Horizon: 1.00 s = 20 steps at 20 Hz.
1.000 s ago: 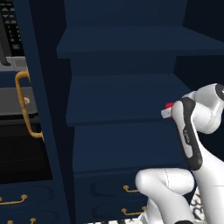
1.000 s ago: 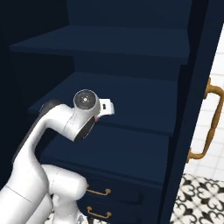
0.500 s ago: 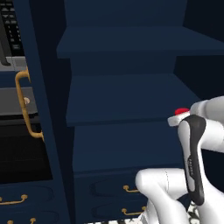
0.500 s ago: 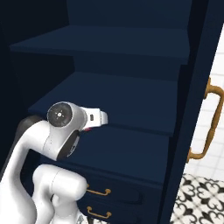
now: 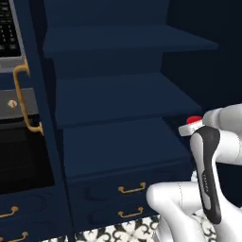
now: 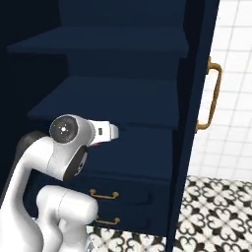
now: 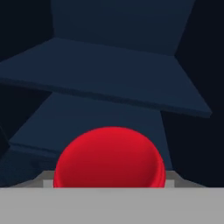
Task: From the different types of pastries on the counter, select a croissant and place it on the cutting board. Then retrieve a jar of jam from the cabinet and place it alongside the croissant on the cutting board.
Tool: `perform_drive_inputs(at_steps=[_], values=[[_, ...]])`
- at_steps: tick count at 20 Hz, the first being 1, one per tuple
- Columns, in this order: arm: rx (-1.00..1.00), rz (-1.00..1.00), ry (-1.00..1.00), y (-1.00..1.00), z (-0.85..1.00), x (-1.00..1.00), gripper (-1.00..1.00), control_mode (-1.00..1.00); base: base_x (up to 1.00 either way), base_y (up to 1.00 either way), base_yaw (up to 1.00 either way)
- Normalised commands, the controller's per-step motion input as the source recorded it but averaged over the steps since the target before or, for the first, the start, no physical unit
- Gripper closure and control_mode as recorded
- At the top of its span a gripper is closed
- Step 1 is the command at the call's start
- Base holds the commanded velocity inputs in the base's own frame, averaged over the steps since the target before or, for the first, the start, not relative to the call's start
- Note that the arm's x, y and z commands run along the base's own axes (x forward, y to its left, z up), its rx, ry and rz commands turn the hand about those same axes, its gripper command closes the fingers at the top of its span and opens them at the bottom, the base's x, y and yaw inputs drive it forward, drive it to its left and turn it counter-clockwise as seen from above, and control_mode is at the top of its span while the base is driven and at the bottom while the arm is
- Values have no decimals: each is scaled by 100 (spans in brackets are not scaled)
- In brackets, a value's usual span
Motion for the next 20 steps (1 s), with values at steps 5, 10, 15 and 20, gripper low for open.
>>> perform_drive_inputs(at_steps=[5,10,15,20], values=[[0,0,0,0,0,0,100,100,-91,11,-67],[0,0,0,0,0,0,100,100,-99,39,-72],[0,0,0,0,0,0,100,100,-100,36,-71],[0,0,0,0,0,0,100,100,-100,20,-78]])
